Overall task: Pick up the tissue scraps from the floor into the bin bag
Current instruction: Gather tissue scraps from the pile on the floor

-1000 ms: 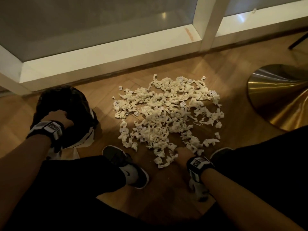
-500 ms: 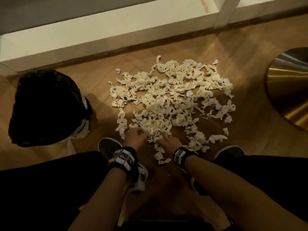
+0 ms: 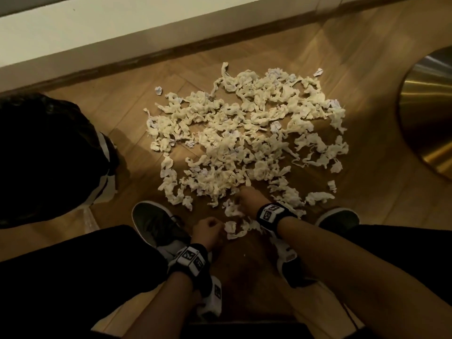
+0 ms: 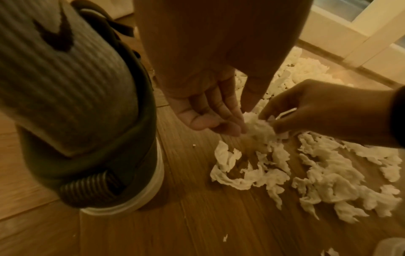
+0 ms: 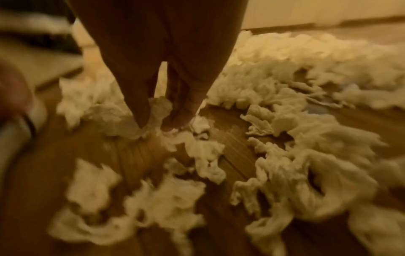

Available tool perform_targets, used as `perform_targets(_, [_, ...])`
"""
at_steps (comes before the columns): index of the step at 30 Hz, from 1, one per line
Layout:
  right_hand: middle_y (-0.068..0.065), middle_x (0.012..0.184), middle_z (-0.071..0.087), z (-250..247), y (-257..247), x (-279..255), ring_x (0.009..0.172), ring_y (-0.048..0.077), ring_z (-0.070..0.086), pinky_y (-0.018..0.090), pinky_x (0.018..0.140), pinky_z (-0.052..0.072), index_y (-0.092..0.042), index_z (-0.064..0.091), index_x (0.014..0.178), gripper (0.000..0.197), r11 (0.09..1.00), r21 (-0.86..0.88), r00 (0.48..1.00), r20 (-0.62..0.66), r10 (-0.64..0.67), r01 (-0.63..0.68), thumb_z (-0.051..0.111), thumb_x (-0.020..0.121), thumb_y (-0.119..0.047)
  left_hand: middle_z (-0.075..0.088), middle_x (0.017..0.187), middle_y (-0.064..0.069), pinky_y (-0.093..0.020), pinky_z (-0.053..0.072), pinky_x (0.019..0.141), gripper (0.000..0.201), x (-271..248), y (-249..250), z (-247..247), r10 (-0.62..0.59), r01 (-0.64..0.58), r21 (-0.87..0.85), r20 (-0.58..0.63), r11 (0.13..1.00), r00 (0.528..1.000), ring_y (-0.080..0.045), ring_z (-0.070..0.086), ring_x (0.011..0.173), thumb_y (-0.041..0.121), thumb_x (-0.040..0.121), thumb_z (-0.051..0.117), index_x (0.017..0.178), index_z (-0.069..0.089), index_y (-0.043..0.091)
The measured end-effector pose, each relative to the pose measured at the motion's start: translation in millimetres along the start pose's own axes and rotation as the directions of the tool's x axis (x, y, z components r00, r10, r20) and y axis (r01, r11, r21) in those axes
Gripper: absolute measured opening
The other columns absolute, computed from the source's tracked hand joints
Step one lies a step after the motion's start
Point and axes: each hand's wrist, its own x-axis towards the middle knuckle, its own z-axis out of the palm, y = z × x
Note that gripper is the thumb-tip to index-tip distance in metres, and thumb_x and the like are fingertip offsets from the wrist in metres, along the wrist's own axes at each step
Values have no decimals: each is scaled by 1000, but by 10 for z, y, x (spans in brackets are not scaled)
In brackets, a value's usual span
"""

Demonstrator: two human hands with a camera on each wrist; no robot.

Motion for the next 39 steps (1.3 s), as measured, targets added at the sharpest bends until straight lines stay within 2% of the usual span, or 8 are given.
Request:
perform_targets(7, [6, 102, 68, -75, -189, -528, 84, 10, 58, 20, 70, 42, -10, 74, 93, 16, 944, 327, 994, -110, 5, 32, 75, 78, -16, 57, 126, -19, -35, 51, 81, 38, -356, 328, 75, -15, -11, -301, -83, 953, 996, -37, 55, 116, 28, 102, 37, 122, 58, 2])
perform_targets(10, [5, 100, 71, -92, -402, -752, 86, 13, 62, 19, 70, 44, -11, 75, 93, 17, 931, 351, 986, -162, -40, 96, 75, 77, -16, 51, 126, -13, -31, 46, 68, 47, -676, 521, 152, -51, 74, -657, 53, 750, 997, -37, 51, 120, 30, 104, 30, 137, 42, -1])
perform_targets(12, [7, 99, 71, -47, -510, -936, 88, 17, 65, 18, 71, 43, -10, 75, 95, 18, 928, 350, 973, -226, -50, 129, 71, 78, -13, 57, 121, -8, -32, 45, 71, 51, -705, 535, 215, -33, 140, -796, 150, 589, 988, -30, 60, 96, 34, 104, 27, 140, 39, 1])
perform_targets(17, [14, 108, 67, 141, -574, -1285, 101, 26, 61, 25, 85, 44, -5, 71, 104, 24, 919, 361, 945, -325, -36, 159, 61, 82, -5, 67, 111, -15, -40, 52, 78, 53, -650, 340, 391, -57, 113, -804, 99, 583, 993, -32, 62, 100, 45, 93, 50, 126, 59, 4])
perform_targets(21, [18, 112, 56, 232, -660, -1412, 102, 30, 54, 30, 87, 43, -3, 68, 110, 27, 942, 271, 941, -323, -105, 198, 54, 89, -12, 65, 96, -16, -32, 50, 59, 35, -712, 248, 382, -73, 56, -796, 15, 602, 997, -30, 62, 79, 38, 94, 54, 99, 66, 6])
perform_targets(27, [18, 98, 55, 230, -765, -1493, 90, 29, 54, 38, 81, 46, -1, 73, 86, 51, 924, 272, 905, -400, -144, 267, 45, 83, -43, 62, 90, -22, -32, 47, 62, 35, -742, 251, 249, -55, 15, -781, -24, 624, 998, -31, 58, 76, 32, 97, 45, 84, 63, 5])
perform_targets(34, [9, 104, 56, 152, -720, -1527, 99, 27, 51, 29, 81, 43, -14, 75, 95, 19, 951, 181, 888, -434, -152, 251, 69, 80, -24, 59, 45, -4, -12, 36, 33, 42, -865, 328, 282, 23, 21, -815, 42, 579, 999, -14, 53, 34, 29, 103, 32, 76, 57, 9])
perform_targets(39, [7, 97, 62, 58, -707, -1566, 96, 23, 54, 26, 78, 41, -14, 75, 92, 17, 964, 150, 851, -513, -112, 217, 68, 77, -13, 60, 79, -8, -22, 47, 44, 31, -953, 407, 422, 76, 41, -813, 104, 581, 992, -17, 57, 68, 28, 102, 34, 92, 57, 9])
